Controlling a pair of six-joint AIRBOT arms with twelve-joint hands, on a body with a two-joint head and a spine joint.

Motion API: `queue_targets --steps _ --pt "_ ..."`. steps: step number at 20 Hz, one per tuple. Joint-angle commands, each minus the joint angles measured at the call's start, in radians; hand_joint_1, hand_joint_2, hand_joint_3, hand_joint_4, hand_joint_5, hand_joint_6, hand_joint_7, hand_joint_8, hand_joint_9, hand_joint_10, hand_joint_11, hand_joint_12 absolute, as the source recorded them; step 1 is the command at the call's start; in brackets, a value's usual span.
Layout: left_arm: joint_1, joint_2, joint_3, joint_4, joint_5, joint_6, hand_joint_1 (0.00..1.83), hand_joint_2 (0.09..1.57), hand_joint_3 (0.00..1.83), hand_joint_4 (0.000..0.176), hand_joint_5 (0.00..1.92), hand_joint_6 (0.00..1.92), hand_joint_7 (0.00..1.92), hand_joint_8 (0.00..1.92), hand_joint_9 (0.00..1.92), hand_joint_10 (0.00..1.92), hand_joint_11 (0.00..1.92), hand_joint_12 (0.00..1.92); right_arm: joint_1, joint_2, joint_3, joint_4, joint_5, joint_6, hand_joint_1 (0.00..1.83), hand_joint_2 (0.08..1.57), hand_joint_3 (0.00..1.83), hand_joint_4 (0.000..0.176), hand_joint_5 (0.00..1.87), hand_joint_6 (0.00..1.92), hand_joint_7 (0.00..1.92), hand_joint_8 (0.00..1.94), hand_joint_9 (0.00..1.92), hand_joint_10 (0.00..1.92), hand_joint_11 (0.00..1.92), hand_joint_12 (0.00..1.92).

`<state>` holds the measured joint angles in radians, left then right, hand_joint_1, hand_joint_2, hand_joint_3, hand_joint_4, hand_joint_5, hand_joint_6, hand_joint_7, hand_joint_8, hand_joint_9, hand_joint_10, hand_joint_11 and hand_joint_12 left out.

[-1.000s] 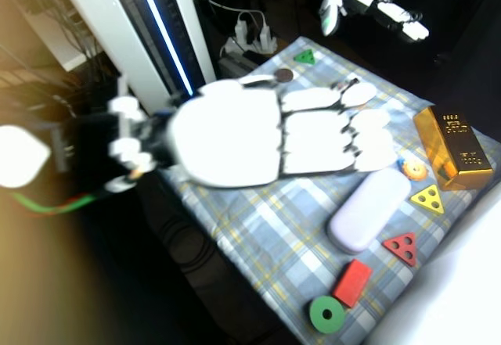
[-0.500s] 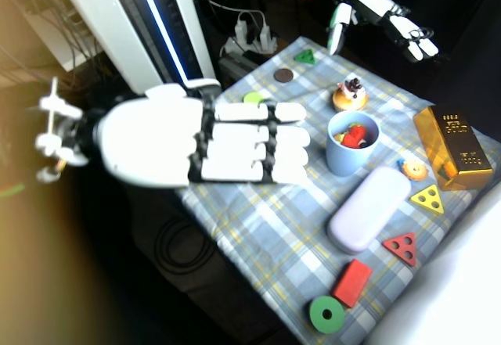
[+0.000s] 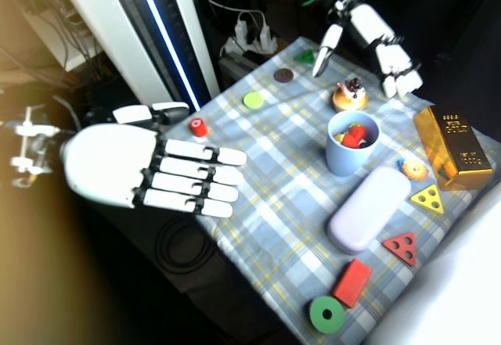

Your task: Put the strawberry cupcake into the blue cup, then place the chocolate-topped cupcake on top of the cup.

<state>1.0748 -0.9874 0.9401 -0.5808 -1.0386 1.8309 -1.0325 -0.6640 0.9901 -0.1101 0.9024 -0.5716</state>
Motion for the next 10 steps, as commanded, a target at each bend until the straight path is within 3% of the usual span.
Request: queue_targets --steps 1,2,3,4,5,6,7,10 --pt "-0.016 -0.006 0.010 0.037 -0.091 -0.008 0.61 0.71 0.00 0.087 0.27 0.01 0.20 0.02 0.08 0.01 0.00 0.00 0.000 0.007 -0.001 0.057 0.160 -0.001 0.07 0.92 0.01 0.005 0.00 0.00 0.00 0.00 0.00 0.00 0.00 0.00" --pt "-0.024 -0.017 0.016 0.042 -0.079 -0.008 0.60 0.72 0.00 0.072 0.26 0.01 0.21 0.02 0.08 0.01 0.00 0.00 -0.019 0.008 -0.005 0.072 0.179 -0.006 0.08 0.92 0.01 0.000 0.00 0.00 0.00 0.00 0.00 0.00 0.05 0.02" --pt "-0.026 -0.026 0.022 0.043 -0.072 -0.008 0.59 0.71 0.00 0.071 0.27 0.01 0.23 0.02 0.09 0.01 0.00 0.00 -0.037 0.009 -0.009 0.086 0.195 -0.010 0.08 0.90 0.00 0.000 0.00 0.00 0.00 0.00 0.00 0.00 0.03 0.02" --pt "-0.026 -0.032 0.025 0.043 -0.067 -0.008 0.62 0.70 0.00 0.074 0.28 0.01 0.23 0.02 0.10 0.01 0.00 0.00 -0.049 0.009 -0.011 0.093 0.208 -0.010 0.10 0.90 0.00 0.011 0.00 0.00 0.00 0.00 0.00 0.00 0.05 0.03" --pt "-0.027 -0.041 0.035 0.043 -0.047 -0.008 0.62 0.71 0.00 0.081 0.29 0.01 0.26 0.02 0.10 0.01 0.00 0.00 -0.059 0.008 -0.013 0.097 0.219 -0.010 0.12 0.88 0.02 0.042 0.00 0.00 0.00 0.00 0.00 0.00 0.02 0.44" --pt "-0.027 -0.043 0.038 0.043 -0.042 -0.008 0.62 0.71 0.00 0.081 0.29 0.01 0.26 0.02 0.10 0.01 0.00 0.00 -0.060 0.007 -0.013 0.097 0.220 -0.010 0.12 0.88 0.02 0.042 0.00 0.00 0.00 0.00 0.00 0.00 0.02 0.44" --pt "-0.027 -0.046 0.042 0.041 -0.036 -0.008 0.63 0.71 0.00 0.079 0.30 0.01 0.26 0.02 0.11 0.01 0.00 0.00 -0.061 0.005 -0.014 0.097 0.221 -0.010 0.12 0.89 0.00 0.034 0.00 0.00 0.00 0.00 0.00 0.00 0.00 0.78" --pt "-0.028 -0.058 0.058 0.032 -0.022 -0.008 0.58 0.72 0.00 0.071 0.30 0.01 0.29 0.02 0.11 0.01 0.00 0.00 -0.062 0.003 -0.015 0.097 0.225 -0.010 0.12 0.89 0.01 0.029 0.00 0.00 0.00 0.00 0.00 0.00 0.00 0.71"
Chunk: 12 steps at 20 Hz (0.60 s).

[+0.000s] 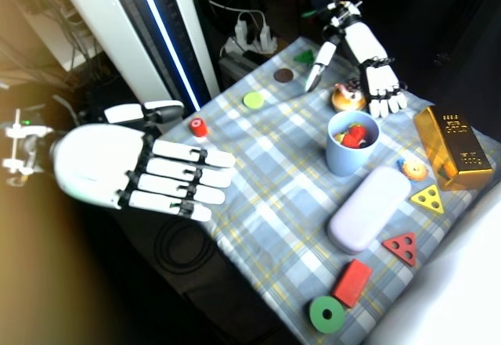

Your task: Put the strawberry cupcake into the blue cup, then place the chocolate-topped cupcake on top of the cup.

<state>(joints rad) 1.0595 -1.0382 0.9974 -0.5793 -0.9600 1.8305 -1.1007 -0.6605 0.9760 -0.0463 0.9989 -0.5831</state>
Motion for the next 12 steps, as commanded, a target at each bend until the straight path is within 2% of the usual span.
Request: queue_targets --steps 1,2,3,4,5,6,7,8,9,10,11,12 --pt "-0.014 -0.009 0.004 0.029 -0.095 -0.008 0.57 0.73 0.01 0.075 0.31 0.01 0.29 0.01 0.10 0.00 0.00 0.00 0.005 0.000 -0.001 0.033 0.130 0.001 0.12 0.87 0.00 0.036 0.00 0.00 0.00 0.00 0.00 0.00 0.00 0.70" --pt "-0.014 -0.010 0.005 0.028 -0.093 -0.008 0.58 0.74 0.01 0.081 0.29 0.00 0.27 0.00 0.08 0.00 0.00 0.00 0.005 -0.001 -0.001 0.033 0.130 0.001 0.12 0.86 0.00 0.044 0.00 0.00 0.00 0.00 0.00 0.00 0.00 0.71" --pt "-0.014 -0.008 0.006 0.024 -0.096 -0.008 0.55 0.73 0.01 0.077 0.31 0.01 0.27 0.00 0.09 0.01 0.00 0.00 0.005 -0.003 -0.001 0.033 0.130 0.001 0.13 0.86 0.00 0.032 0.00 0.00 0.00 0.00 0.00 0.00 0.00 0.62" --pt "-0.014 -0.005 0.006 0.021 -0.101 -0.008 0.52 0.74 0.01 0.078 0.35 0.02 0.26 0.00 0.09 0.00 0.00 0.00 0.005 -0.004 -0.001 0.033 0.130 0.001 0.13 0.85 0.00 0.044 0.00 0.00 0.00 0.00 0.00 0.00 0.00 0.36" --pt "-0.014 -0.001 0.006 0.018 -0.105 -0.008 0.50 0.75 0.00 0.087 0.41 0.01 0.23 0.00 0.05 0.00 0.00 0.00 0.005 -0.005 -0.001 0.033 0.130 0.001 0.13 0.86 0.00 0.046 0.00 0.00 0.00 0.00 0.00 0.00 0.00 0.07" --pt "-0.014 0.002 0.006 0.018 -0.106 -0.008 0.53 0.76 0.00 0.087 0.48 0.01 0.22 0.00 0.04 0.00 0.00 0.00 0.005 -0.007 -0.001 0.033 0.130 0.001 0.14 0.87 0.00 0.047 0.00 0.00 0.00 0.00 0.00 0.00 0.00 0.01" --pt "-0.014 0.004 0.006 0.017 -0.106 -0.008 0.60 0.79 0.00 0.116 0.55 0.01 0.19 0.00 0.01 0.00 0.00 0.00 0.005 -0.009 0.000 0.033 0.130 0.001 0.13 0.88 0.01 0.057 0.00 0.00 0.00 0.00 0.00 0.00 0.01 0.01" --pt "-0.014 0.005 0.006 0.017 -0.106 -0.008 0.67 0.79 0.00 0.137 0.60 0.02 0.18 0.00 0.00 0.00 0.00 0.00 0.005 -0.010 0.001 0.033 0.130 0.001 0.13 0.88 0.00 0.064 0.00 0.00 0.00 0.00 0.00 0.00 0.03 0.02" --pt "-0.014 0.006 0.006 0.017 -0.106 -0.008 0.70 0.79 0.00 0.141 0.62 0.02 0.17 0.00 0.00 0.00 0.00 0.00 0.005 -0.012 0.001 0.033 0.130 0.001 0.13 0.87 0.00 0.076 0.00 0.00 0.00 0.00 0.00 0.00 0.01 0.00" --pt "-0.014 0.006 0.006 0.016 -0.107 -0.007 0.75 0.77 0.00 0.115 0.64 0.03 0.17 0.00 0.00 0.00 0.00 0.00 0.005 -0.013 0.001 0.033 0.130 0.001 0.15 0.88 0.00 0.062 0.00 0.00 0.00 0.00 0.00 0.00 0.00 0.00" --pt "-0.014 0.006 0.006 0.013 -0.109 -0.004 0.78 0.75 0.00 0.122 0.63 0.02 0.16 0.00 0.00 0.00 0.00 0.00 0.005 -0.014 0.001 0.033 0.130 0.001 0.14 0.89 0.01 0.050 0.00 0.00 0.00 0.00 0.00 0.00 0.00 0.00" --pt "-0.014 0.006 0.006 0.009 -0.111 0.006 0.79 0.74 0.00 0.122 0.62 0.01 0.15 0.00 0.00 0.00 0.00 0.00 0.005 -0.015 0.001 0.033 0.130 0.001 0.14 0.87 0.00 0.074 0.00 0.00 0.00 0.00 0.00 0.00 0.00 0.00"
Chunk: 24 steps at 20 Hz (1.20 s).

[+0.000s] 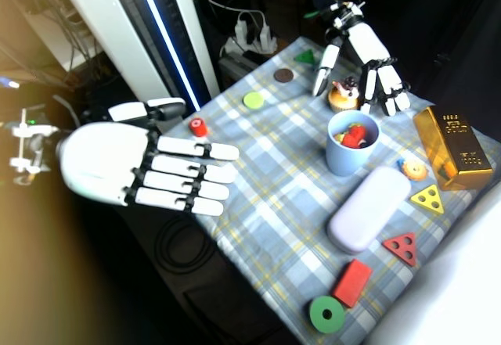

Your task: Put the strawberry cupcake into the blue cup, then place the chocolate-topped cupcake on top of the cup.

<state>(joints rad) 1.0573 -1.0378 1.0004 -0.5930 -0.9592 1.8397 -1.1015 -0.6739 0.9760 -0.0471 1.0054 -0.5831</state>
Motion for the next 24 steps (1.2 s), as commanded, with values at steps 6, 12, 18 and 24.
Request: queue_targets --steps 6,12,18,24 --pt "-0.011 0.008 0.002 0.008 -0.114 0.019 0.80 0.73 0.00 0.112 0.50 0.01 0.09 0.00 0.00 0.00 0.00 0.00 0.006 -0.004 0.002 0.034 0.123 0.001 0.16 0.88 0.00 0.083 0.00 0.00 0.00 0.00 0.00 0.00 0.00 0.00" --pt "-0.011 0.012 0.001 0.003 -0.125 0.023 0.95 0.89 0.01 0.175 0.93 0.01 0.24 0.00 0.00 0.00 0.00 0.00 0.005 -0.006 0.002 0.034 0.123 0.001 0.13 0.88 0.00 0.070 0.00 0.00 0.00 0.00 0.00 0.00 0.00 0.00" --pt "-0.011 0.017 -0.004 0.003 -0.138 0.023 0.94 0.94 0.00 0.176 0.91 0.00 0.38 0.01 0.10 0.01 0.00 0.00 0.005 -0.012 0.004 0.034 0.123 0.001 0.11 0.87 0.00 0.067 0.00 0.00 0.00 0.00 0.00 0.00 0.00 0.00" --pt "-0.015 0.028 -0.014 0.006 -0.156 0.023 1.03 1.07 0.01 0.176 1.04 0.83 0.40 0.01 0.10 0.01 0.00 0.00 0.005 -0.016 0.005 0.035 0.123 0.001 0.13 0.90 0.01 0.028 0.00 0.00 0.00 0.00 0.00 0.00 0.01 0.00"
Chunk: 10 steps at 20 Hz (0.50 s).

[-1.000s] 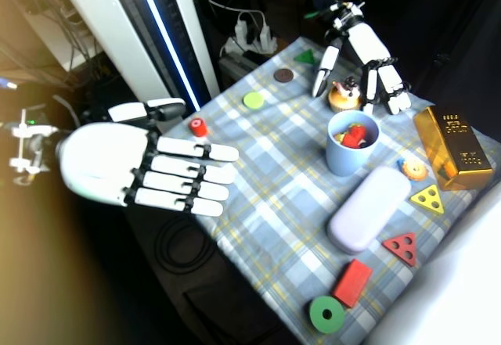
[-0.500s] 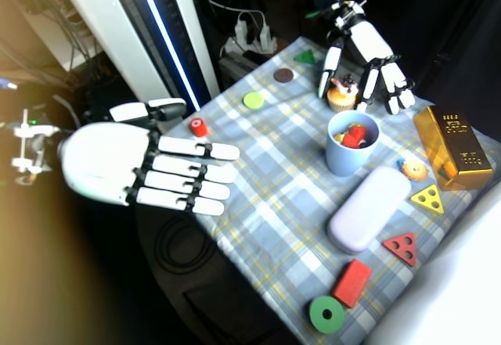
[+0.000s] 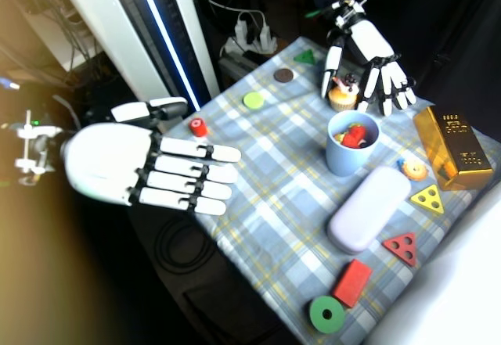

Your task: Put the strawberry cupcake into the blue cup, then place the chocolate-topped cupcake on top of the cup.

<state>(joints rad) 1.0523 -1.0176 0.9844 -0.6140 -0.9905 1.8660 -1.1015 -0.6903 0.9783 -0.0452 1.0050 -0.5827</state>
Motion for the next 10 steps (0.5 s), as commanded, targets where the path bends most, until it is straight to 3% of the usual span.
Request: queue_targets --steps 1,2,5,7,10 --pt "-0.012 0.011 -0.001 0.028 -0.128 -0.003 1.02 1.09 0.00 0.176 1.00 0.93 0.38 0.00 0.09 0.00 0.00 0.00 0.005 0.000 0.003 0.033 0.124 0.001 0.12 0.85 0.00 0.077 0.00 0.00 0.00 0.00 0.00 0.00 0.00 0.00" --pt "-0.019 0.023 -0.009 0.036 -0.134 -0.003 1.01 1.11 0.00 0.176 0.97 0.98 0.37 0.00 0.07 0.00 0.00 0.00 0.005 0.001 0.003 0.034 0.124 0.001 0.09 0.87 0.00 0.037 0.00 0.00 0.00 0.00 0.00 0.00 0.02 0.01" --pt "-0.032 0.037 -0.019 0.048 -0.146 -0.003 1.02 1.10 0.00 0.176 1.00 0.93 0.37 0.00 0.06 0.00 0.00 0.00 0.004 0.001 0.003 0.035 0.124 0.001 0.13 0.88 0.00 0.052 0.00 0.00 0.00 0.00 0.00 0.00 0.01 0.00" --pt "-0.040 0.046 -0.025 0.056 -0.158 -0.003 1.03 1.09 0.00 0.176 1.02 0.90 0.37 0.00 0.06 0.00 0.00 0.00 0.004 0.001 0.003 0.037 0.124 0.001 0.12 0.88 0.00 0.048 0.00 0.00 0.00 0.00 0.00 0.00 0.02 0.01" --pt "-0.054 0.060 -0.036 0.073 -0.176 -0.003 1.03 1.08 0.00 0.176 1.03 0.89 0.39 0.01 0.10 0.02 0.00 0.00 0.004 0.000 0.002 0.039 0.124 0.001 0.12 0.91 0.01 0.010 0.00 0.00 0.00 0.00 0.00 0.00 0.03 0.02"
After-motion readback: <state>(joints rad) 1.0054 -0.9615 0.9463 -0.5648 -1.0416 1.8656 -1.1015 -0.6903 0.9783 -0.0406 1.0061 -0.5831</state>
